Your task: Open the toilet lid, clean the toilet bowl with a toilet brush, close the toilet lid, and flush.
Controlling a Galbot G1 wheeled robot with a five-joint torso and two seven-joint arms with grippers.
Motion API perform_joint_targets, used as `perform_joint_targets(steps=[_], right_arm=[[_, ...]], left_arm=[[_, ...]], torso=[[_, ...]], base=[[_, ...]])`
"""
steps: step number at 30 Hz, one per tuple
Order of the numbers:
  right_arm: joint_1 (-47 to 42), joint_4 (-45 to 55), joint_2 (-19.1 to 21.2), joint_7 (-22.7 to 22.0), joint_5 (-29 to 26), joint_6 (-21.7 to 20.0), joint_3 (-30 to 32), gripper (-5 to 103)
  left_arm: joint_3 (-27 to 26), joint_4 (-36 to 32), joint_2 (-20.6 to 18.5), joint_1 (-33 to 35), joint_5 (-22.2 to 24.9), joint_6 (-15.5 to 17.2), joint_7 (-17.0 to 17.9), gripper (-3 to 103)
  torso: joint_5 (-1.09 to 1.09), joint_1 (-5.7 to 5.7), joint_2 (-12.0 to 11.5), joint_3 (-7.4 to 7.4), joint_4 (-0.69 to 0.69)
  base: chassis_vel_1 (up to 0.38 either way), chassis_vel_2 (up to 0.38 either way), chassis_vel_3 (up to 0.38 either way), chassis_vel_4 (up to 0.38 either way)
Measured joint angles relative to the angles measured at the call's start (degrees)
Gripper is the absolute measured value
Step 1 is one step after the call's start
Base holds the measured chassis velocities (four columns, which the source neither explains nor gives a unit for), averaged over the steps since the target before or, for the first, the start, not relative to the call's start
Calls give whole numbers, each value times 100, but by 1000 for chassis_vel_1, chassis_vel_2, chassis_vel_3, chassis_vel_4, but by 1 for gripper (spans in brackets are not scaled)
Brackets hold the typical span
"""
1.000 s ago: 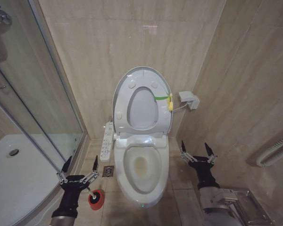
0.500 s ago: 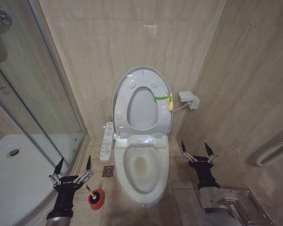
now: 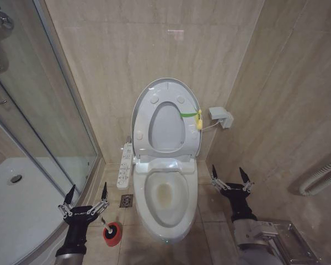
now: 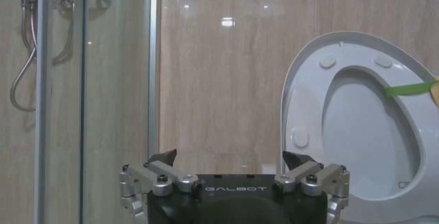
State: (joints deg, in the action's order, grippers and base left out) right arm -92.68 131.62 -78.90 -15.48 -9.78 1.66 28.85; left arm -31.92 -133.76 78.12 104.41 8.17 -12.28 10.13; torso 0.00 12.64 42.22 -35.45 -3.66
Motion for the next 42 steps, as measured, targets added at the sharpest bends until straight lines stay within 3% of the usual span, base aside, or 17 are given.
perform_joint_targets(steps=[42], right_arm=[[0, 0, 0, 0, 0, 0, 0, 100]], left_arm=[[-2, -15, -15, 9, -27, 29, -26, 100]], torso=[[0, 0, 0, 0, 0]], base=[[0, 0, 0, 0]])
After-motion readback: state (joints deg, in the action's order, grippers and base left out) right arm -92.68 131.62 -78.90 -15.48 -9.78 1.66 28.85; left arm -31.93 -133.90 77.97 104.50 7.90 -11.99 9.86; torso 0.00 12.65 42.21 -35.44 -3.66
